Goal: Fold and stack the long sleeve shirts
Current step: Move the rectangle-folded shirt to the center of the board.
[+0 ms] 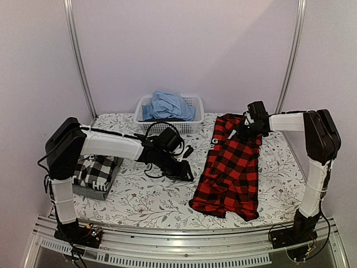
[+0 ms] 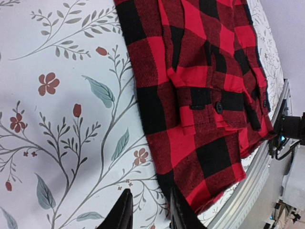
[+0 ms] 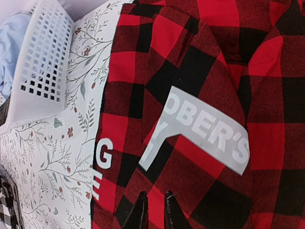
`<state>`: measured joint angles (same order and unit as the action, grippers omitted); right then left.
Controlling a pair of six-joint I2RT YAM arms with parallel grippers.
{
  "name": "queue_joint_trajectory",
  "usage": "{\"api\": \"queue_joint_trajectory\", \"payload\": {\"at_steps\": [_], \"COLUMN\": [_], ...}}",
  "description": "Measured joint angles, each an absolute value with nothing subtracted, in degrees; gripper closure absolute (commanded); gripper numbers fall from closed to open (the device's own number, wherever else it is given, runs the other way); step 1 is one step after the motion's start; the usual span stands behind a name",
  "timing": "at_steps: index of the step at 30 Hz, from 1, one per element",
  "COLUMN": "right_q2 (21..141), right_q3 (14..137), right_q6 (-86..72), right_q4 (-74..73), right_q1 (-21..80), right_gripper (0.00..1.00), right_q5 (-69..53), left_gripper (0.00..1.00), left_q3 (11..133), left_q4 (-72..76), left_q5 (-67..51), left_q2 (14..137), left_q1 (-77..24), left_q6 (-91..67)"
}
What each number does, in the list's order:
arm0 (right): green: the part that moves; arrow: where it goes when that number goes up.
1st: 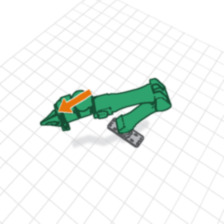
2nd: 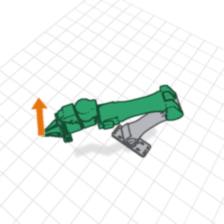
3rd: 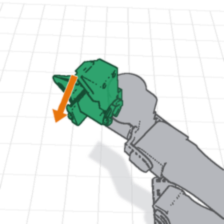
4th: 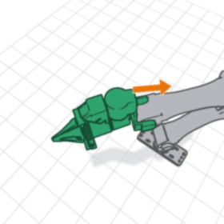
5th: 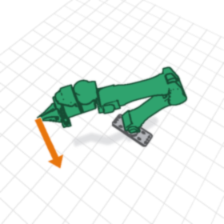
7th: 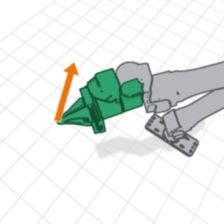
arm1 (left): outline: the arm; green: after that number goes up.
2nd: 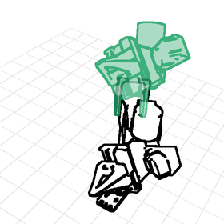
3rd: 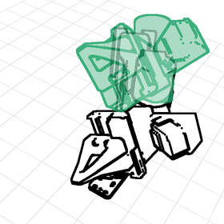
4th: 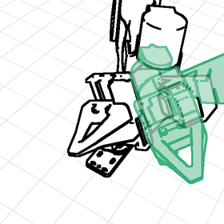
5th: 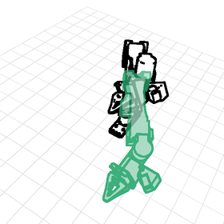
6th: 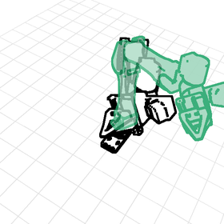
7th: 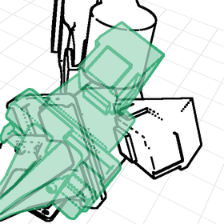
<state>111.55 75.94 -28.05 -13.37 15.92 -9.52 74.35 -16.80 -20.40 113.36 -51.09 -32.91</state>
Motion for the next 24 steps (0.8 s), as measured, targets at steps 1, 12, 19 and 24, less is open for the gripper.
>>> {"api": "queue_joint_trajectory", "payload": {"at_steps": [1, 12, 19, 24], "right_q2": [113.54, 129.78, 137.75, 137.75], "right_q3": [76.86, 89.21, 100.82, 102.0], "right_q6": [-28.14, -30.04, -31.33, -30.79], "right_q4": [-12.93, -9.67, -10.28, -11.86], "right_q1": [15.25, 9.56, 7.79, 7.79], "right_gripper": [0.88, 0.87, 0.73, 0.66], "right_q5": [-10.31, -18.26, -24.99, -27.18], "left_gripper": [0.73, 0.73, 0.73, 0.73], "left_q3": [74.52, 79.15, 82.19, 84.47], "left_q4": [-17.39, -21.85, -23.18, -22.61], "left_q5": [-20.25, -20.36, -21.21, -21.41], "left_q2": [113.36, 113.36, 113.47, 114.85], "left_q1": [-51.09, -51.07, -50.43, -50.02], "left_q6": [-33.08, -32.75, -31.7, -30.96]}}
